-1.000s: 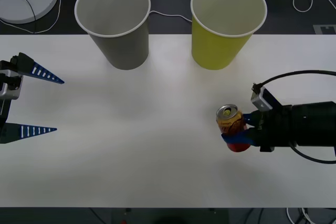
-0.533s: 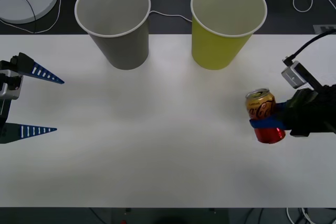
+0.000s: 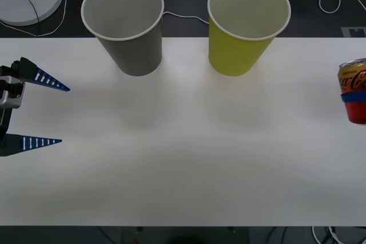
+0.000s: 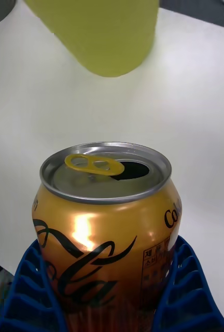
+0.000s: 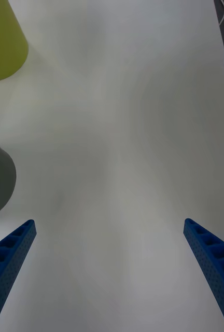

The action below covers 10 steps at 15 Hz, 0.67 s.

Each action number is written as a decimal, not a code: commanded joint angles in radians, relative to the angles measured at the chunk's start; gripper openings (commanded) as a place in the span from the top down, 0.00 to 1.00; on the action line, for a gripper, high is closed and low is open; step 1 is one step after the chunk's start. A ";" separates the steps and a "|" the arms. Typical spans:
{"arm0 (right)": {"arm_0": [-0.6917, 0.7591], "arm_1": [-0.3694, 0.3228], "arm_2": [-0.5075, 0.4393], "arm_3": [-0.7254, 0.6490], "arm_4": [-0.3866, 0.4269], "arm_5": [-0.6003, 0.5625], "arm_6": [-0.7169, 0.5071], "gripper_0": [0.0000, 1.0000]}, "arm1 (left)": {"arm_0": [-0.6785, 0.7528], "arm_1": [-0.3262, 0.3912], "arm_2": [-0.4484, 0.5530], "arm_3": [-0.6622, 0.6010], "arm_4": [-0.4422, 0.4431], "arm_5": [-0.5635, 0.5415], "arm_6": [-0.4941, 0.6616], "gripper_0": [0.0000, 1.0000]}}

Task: Put the can into the green bin and the plastic bottle into the gray bin

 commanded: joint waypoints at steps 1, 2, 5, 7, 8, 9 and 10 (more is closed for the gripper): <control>-0.121 -0.107 0.072 0.082 -0.019 0.000 0.000 1.00 | 0.000 0.000 0.000 0.000 0.000 0.000 0.000 0.00; -0.170 -0.135 0.112 0.102 -0.023 0.000 0.000 1.00 | 0.000 0.000 0.000 0.000 0.000 0.000 0.000 0.00; -0.335 -0.181 0.222 0.157 -0.029 0.000 0.000 1.00 | 0.000 0.000 0.000 0.000 0.000 0.000 0.000 0.00; -0.476 -0.194 0.331 0.203 -0.024 0.000 0.000 1.00 | 0.000 0.000 0.000 0.000 0.000 0.000 0.000 0.00; -0.532 -0.198 0.374 0.219 -0.021 0.000 0.000 1.00 | 0.000 0.000 0.000 0.000 0.000 0.000 0.000 0.00; -0.611 -0.198 0.442 0.249 -0.016 0.000 0.000 1.00 | 0.000 0.000 0.000 0.000 0.000 0.000 0.000 0.00; -0.670 -0.196 0.492 0.271 -0.010 0.000 0.000 1.00 | 0.000 0.000 0.000 0.000 0.000 0.000 0.000 0.00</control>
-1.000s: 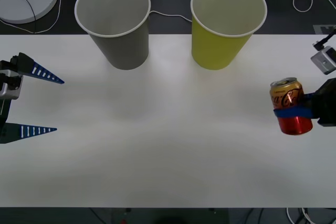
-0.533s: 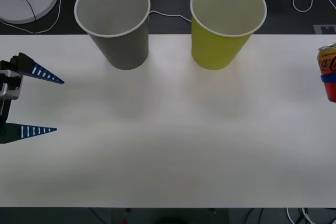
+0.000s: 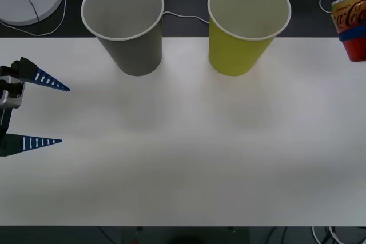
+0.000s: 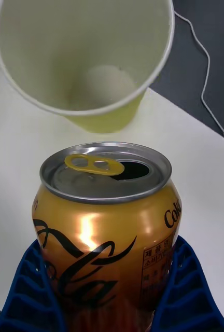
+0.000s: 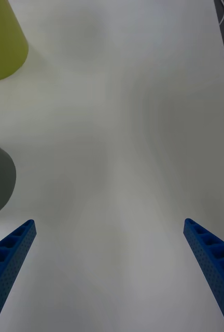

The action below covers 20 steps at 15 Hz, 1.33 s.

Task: Put the can into the green bin and the plastic bottle into the gray bin

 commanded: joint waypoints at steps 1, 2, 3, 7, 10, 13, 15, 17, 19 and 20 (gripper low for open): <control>-0.170 0.009 0.146 0.068 0.016 0.000 0.000 1.00 | 0.000 0.000 0.000 0.000 0.000 0.000 0.000 0.00; -0.234 0.027 0.201 0.100 0.027 0.000 0.000 1.00 | 0.000 0.000 0.000 0.000 0.000 0.000 0.000 0.00; -0.308 0.061 0.258 0.133 0.057 0.000 0.000 1.00 | 0.000 0.000 0.000 0.000 0.000 0.000 0.000 0.00; -0.463 0.191 0.370 0.245 0.159 0.000 0.011 1.00 | 0.000 0.000 0.000 0.000 0.000 0.000 0.000 0.00; -0.555 0.286 0.441 0.366 0.235 0.000 0.058 1.00 | 0.000 0.000 0.000 0.000 0.000 0.000 0.000 0.00; -0.612 0.391 0.453 0.495 0.313 0.000 0.117 1.00 | 0.000 0.000 0.000 0.000 0.000 0.000 0.000 0.00; -0.642 0.438 0.468 0.570 0.353 0.009 0.157 1.00 | 0.000 0.000 0.000 0.000 0.000 0.000 0.000 0.00; -0.662 0.472 0.485 0.621 0.376 0.048 0.177 1.00 | 0.000 0.000 0.000 0.000 0.000 0.000 0.000 0.00; -0.673 0.506 0.490 0.654 0.396 0.092 0.181 1.00 | 0.000 0.000 0.000 0.000 0.000 0.000 0.000 0.00; -0.674 0.516 0.490 0.659 0.406 0.109 0.181 1.00 | 0.000 0.000 0.000 0.000 0.000 0.000 0.000 0.00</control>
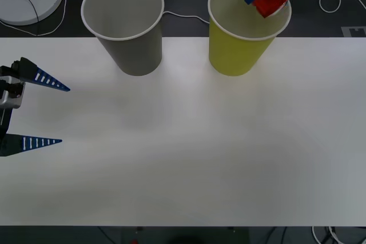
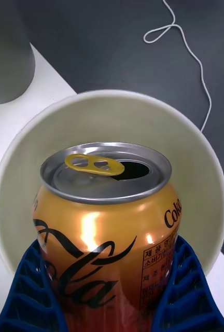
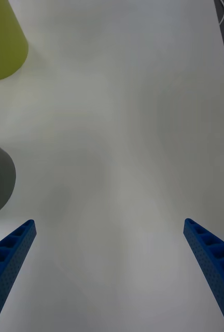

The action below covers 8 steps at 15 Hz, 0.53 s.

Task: Put the can into the green bin and the plastic bottle into the gray bin

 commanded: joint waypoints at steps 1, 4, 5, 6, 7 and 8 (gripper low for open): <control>-0.006 0.025 0.002 0.013 0.026 0.037 0.005 1.00 | 0.000 0.000 0.000 0.000 0.000 0.000 0.000 0.00; -0.006 0.026 0.002 0.013 0.018 0.035 0.028 0.96 | 0.000 0.000 0.000 0.000 0.000 0.000 0.000 0.00; -0.006 0.026 0.002 0.013 0.015 0.035 0.031 0.66 | 0.000 0.000 0.000 0.000 0.000 0.000 0.000 0.00; -0.006 0.026 0.002 0.013 0.017 0.037 0.041 0.25 | 0.000 0.000 0.000 0.000 0.000 0.000 0.000 0.00; -0.006 0.025 0.001 0.013 0.020 0.035 0.050 0.00 | 0.000 0.000 0.000 0.000 0.000 0.000 0.000 0.00; -0.006 0.022 0.002 0.013 0.015 0.035 0.056 0.00 | 0.000 0.000 0.000 0.000 0.000 0.000 0.000 0.00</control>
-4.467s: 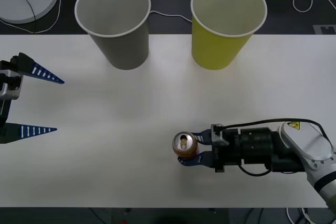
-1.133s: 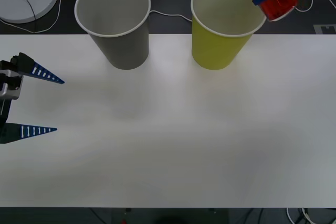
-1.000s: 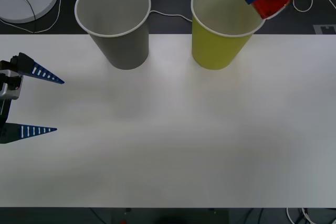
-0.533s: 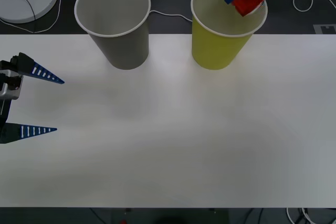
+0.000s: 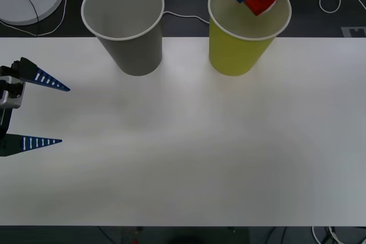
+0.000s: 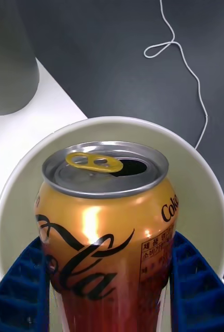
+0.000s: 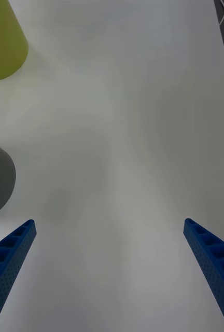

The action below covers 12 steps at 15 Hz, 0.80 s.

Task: Put the can into the green bin and the plastic bottle into the gray bin

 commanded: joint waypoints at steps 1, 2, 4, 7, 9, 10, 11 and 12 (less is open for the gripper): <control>0.000 -0.006 0.000 0.000 -0.004 0.001 0.013 0.00 | 0.000 0.000 0.000 0.000 0.000 0.000 0.000 0.00; -0.001 -0.012 -0.001 0.000 -0.009 -0.001 0.012 0.00 | 0.000 0.000 0.000 0.000 0.000 0.000 0.000 0.00; 0.000 -0.043 0.000 -0.035 -0.029 -0.025 0.009 0.00 | 0.000 0.000 0.000 0.000 0.000 0.000 0.000 0.00; 0.009 -0.167 -0.021 -0.154 -0.171 -0.105 -0.001 0.00 | 0.000 0.000 0.000 0.000 0.000 0.000 0.000 0.00; 0.058 -0.225 -0.102 -0.223 -0.237 -0.113 0.016 0.00 | 0.000 0.000 0.000 0.000 0.000 0.000 0.000 0.00; 0.094 -0.254 -0.162 -0.258 -0.267 -0.113 0.025 0.00 | 0.000 0.000 0.000 0.000 0.000 0.000 0.000 0.00; 0.130 -0.274 -0.205 -0.293 -0.293 -0.113 0.035 0.00 | 0.000 0.000 0.000 0.000 0.000 0.000 0.000 0.00; 0.176 -0.299 -0.250 -0.336 -0.319 -0.113 0.044 0.00 | 0.000 0.000 0.000 0.000 0.000 0.000 0.000 0.00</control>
